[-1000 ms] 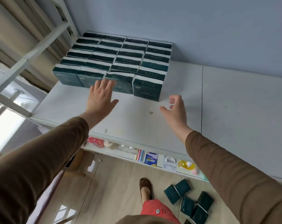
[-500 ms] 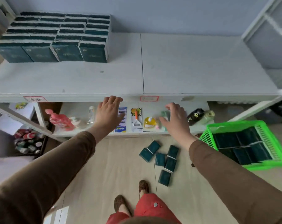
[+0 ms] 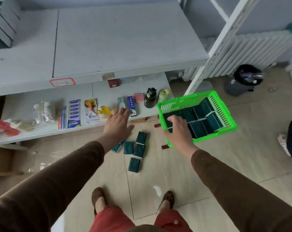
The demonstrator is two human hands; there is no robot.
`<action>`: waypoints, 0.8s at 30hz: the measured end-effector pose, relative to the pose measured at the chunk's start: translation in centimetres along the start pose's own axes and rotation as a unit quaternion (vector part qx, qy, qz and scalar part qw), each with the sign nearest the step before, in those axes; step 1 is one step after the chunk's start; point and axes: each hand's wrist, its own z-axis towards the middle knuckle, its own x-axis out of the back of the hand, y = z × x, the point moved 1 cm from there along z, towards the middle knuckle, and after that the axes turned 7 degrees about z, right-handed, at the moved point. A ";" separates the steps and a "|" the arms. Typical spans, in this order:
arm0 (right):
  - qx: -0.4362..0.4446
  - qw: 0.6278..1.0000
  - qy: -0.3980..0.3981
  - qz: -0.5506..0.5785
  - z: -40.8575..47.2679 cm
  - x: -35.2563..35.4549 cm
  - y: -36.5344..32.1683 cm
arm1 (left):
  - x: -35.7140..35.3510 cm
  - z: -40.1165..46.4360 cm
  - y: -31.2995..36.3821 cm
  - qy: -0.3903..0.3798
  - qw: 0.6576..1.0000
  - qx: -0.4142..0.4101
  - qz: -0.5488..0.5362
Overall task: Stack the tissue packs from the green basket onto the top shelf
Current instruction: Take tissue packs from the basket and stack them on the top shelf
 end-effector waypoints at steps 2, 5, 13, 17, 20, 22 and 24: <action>-0.013 1.000 -0.017 -0.003 0.2 1.7 4.4 | -1.6 1.4 4.5 -0.022 1.000 -0.006 -0.001; -0.044 0.999 -0.026 0.010 1.2 3.9 10.2 | -3.8 4.0 10.2 -0.059 0.998 -0.013 -0.012; -0.205 0.978 -0.002 0.049 7.3 7.4 24.0 | -9.0 16.1 22.0 -0.095 0.990 -0.102 -0.020; -0.277 0.960 0.014 0.047 10.8 7.3 31.1 | -13.0 23.3 27.1 -0.113 0.984 -0.140 -0.009; -0.300 0.954 0.007 0.015 13.3 6.2 35.5 | -16.5 28.0 30.7 -0.128 0.979 -0.160 -0.002; -0.291 0.957 -0.002 -0.016 14.7 5.1 38.1 | -19.0 31.0 33.0 -0.128 0.976 -0.174 0.017; -0.285 0.958 -0.019 -0.040 15.9 3.8 40.3 | -21.6 33.9 35.0 -0.123 0.974 -0.186 0.045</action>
